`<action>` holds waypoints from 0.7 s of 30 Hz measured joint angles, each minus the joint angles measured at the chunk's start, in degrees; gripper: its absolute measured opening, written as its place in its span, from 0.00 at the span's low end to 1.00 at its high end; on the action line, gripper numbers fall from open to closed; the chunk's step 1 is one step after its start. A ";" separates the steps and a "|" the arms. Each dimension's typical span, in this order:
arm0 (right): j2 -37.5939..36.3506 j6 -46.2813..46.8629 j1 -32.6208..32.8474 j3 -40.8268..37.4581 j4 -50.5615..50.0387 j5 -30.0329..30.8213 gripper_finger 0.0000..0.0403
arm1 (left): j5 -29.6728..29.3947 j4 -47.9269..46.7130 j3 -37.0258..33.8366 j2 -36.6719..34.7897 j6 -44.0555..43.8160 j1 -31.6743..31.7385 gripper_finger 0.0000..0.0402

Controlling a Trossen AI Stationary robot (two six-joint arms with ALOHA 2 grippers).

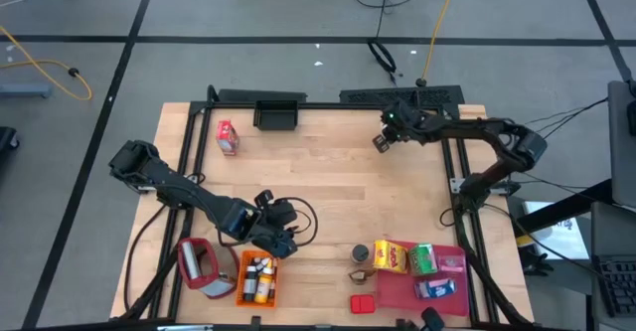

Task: Pick & Place Kitchen Items
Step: Put the small blue food coloring bottle into the orange bin

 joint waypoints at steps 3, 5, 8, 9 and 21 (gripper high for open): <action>-2.92 0.00 0.47 0.04 -2.16 0.12 0.11 | -0.02 0.00 0.00 0.00 -0.02 0.00 0.49; -4.77 0.83 0.60 0.04 -2.93 0.03 0.11 | -0.03 0.00 0.00 0.00 0.00 0.00 0.49; -7.62 2.99 1.72 0.04 -5.40 -2.66 0.11 | -0.03 0.17 0.00 0.00 0.03 0.00 0.49; -8.55 3.31 2.57 0.04 -5.20 -5.04 0.11 | -0.07 0.26 0.00 0.00 0.05 0.00 0.49; -18.92 8.16 27.27 0.10 3.53 -15.44 0.12 | -0.31 4.54 0.00 0.00 1.34 0.00 0.49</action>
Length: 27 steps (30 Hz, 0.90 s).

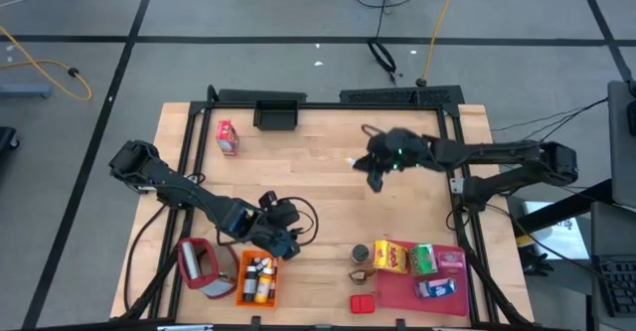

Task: Pick & Place Kitchen Items
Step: Put the small blue food coloring bottle into the orange bin

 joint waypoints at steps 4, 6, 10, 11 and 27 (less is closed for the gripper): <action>0.06 0.24 9.40 0.00 5.98 0.47 0.12 | -0.46 4.10 0.00 0.00 2.82 0.01 0.49; 0.70 0.20 13.38 0.00 9.69 0.38 0.12 | -1.05 6.71 0.00 0.00 5.22 0.02 0.49; 1.29 -0.54 19.98 0.00 14.60 0.54 0.12 | -2.56 13.64 0.00 0.00 12.36 0.02 0.49; 1.48 -0.87 21.18 0.02 15.89 0.60 0.12 | -3.07 15.59 0.00 0.00 14.59 0.02 0.49; 1.61 -4.96 30.51 0.04 23.43 2.51 0.12 | -3.92 37.83 0.00 0.00 45.01 0.69 0.49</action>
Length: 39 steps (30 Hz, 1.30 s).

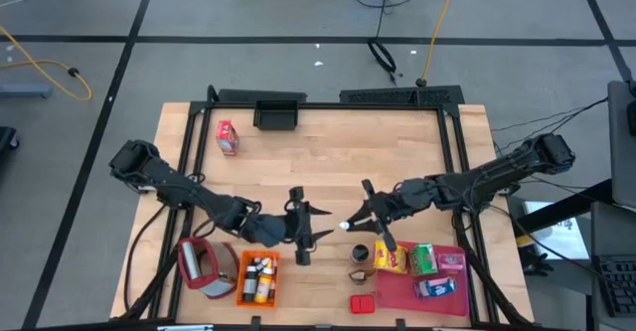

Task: Pick & Place Kitchen Items
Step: Put the small blue food coloring bottle into the orange bin

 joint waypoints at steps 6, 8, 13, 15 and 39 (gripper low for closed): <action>1.25 -0.20 0.29 0.00 2.43 -0.22 0.12 | 1.40 1.53 0.00 0.00 2.15 1.89 0.49; 2.31 -0.20 0.29 0.00 3.52 -0.59 0.12 | 4.39 2.49 0.00 0.00 2.59 2.73 0.49; 4.51 -0.18 0.35 0.04 5.27 -1.39 0.12 | 11.82 2.41 -0.07 0.04 3.15 3.81 0.49; 4.68 -0.22 0.33 0.04 5.77 -1.59 0.12 | 13.33 2.40 -0.07 0.02 3.17 3.90 0.49; 4.79 -0.83 -0.26 0.04 6.44 -0.31 0.12 | 15.41 3.62 0.02 0.02 2.79 3.62 0.49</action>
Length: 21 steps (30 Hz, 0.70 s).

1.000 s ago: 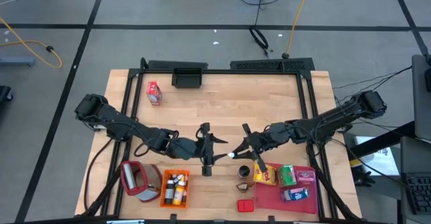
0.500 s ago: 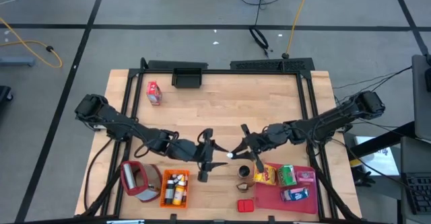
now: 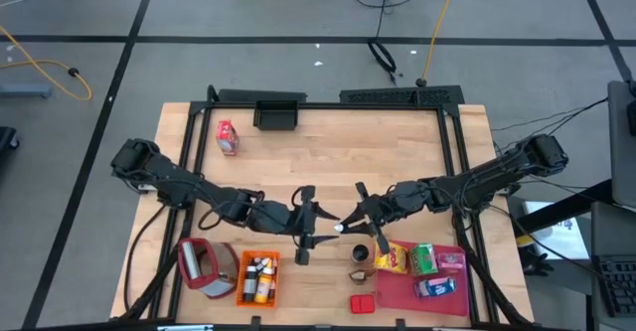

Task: Pick & Place Kitchen Items
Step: Put the small blue food coloring bottle into the orange bin

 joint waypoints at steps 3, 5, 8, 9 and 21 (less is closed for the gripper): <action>0.00 0.00 0.00 0.00 0.00 -0.09 0.12 | 1.80 1.37 0.03 0.81 -0.04 0.39 0.47; 0.00 -0.02 0.02 -0.02 -0.09 -0.20 0.12 | 2.28 1.46 0.02 1.21 0.16 0.50 0.43; -0.06 -0.01 0.03 -0.04 0.03 -0.23 0.12 | 2.32 2.45 0.09 2.21 0.15 0.97 0.33; -0.07 0.00 0.04 -0.04 -0.23 -0.26 0.12 | 2.16 2.32 0.10 2.45 0.18 1.13 0.29; -0.07 -0.07 0.04 -0.13 -0.96 -0.17 0.14 | 2.19 1.63 0.04 2.49 -0.40 0.96 0.09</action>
